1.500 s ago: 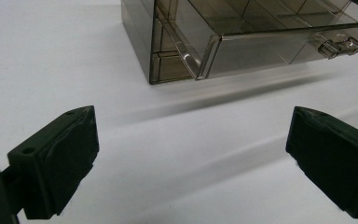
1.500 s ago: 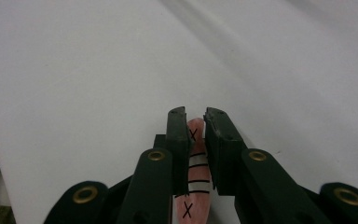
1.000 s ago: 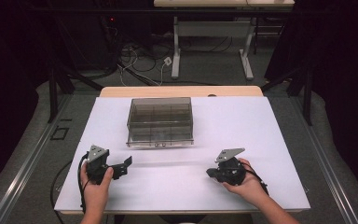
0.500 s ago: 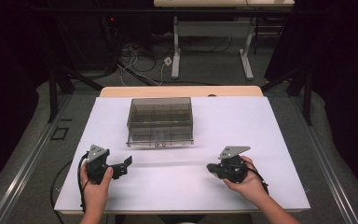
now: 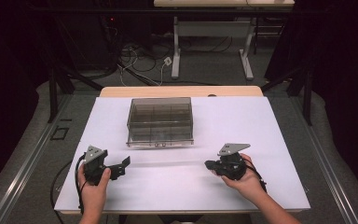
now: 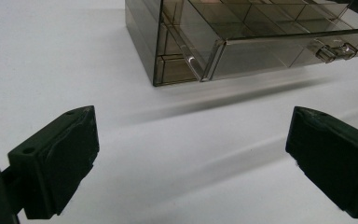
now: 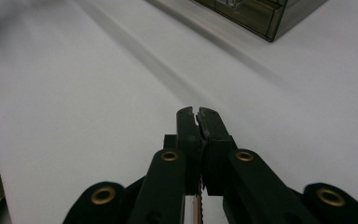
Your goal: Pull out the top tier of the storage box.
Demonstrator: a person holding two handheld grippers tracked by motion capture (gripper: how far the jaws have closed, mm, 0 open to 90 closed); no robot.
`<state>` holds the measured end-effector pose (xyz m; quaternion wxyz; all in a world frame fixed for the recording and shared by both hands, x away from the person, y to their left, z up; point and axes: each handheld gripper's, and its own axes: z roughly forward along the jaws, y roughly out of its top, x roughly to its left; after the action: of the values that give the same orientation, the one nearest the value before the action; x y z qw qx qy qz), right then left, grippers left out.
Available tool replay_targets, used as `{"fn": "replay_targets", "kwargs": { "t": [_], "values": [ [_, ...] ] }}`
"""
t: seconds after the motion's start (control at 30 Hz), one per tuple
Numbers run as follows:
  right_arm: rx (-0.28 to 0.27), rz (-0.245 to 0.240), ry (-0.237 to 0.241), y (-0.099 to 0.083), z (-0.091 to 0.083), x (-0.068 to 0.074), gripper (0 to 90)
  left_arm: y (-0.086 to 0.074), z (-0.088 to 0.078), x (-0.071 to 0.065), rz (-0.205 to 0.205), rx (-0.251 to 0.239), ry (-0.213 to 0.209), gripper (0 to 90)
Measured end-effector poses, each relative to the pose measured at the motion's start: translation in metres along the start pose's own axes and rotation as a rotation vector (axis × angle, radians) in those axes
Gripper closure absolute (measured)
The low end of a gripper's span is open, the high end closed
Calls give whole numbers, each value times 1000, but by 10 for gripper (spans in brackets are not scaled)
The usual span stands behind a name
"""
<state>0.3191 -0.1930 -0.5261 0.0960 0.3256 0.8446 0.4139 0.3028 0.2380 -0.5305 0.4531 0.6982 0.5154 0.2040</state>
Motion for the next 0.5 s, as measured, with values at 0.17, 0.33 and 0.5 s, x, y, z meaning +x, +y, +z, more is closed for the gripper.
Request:
{"fn": "replay_targets", "kwargs": {
  "t": [0.17, 0.33, 0.5],
  "values": [
    [0, 1, 0, 0, 0, 0, 883, 0, 2, -1, 5, 5, -7, 27],
    [-8, 12, -2, 0, 0, -2, 882, 0, 5, -3, 8, 8, -18, 29],
    [-10, 12, -4, 1, 0, -1, 882, 1, 4, -3, 9, 6, -19, 29]
  ]
}}
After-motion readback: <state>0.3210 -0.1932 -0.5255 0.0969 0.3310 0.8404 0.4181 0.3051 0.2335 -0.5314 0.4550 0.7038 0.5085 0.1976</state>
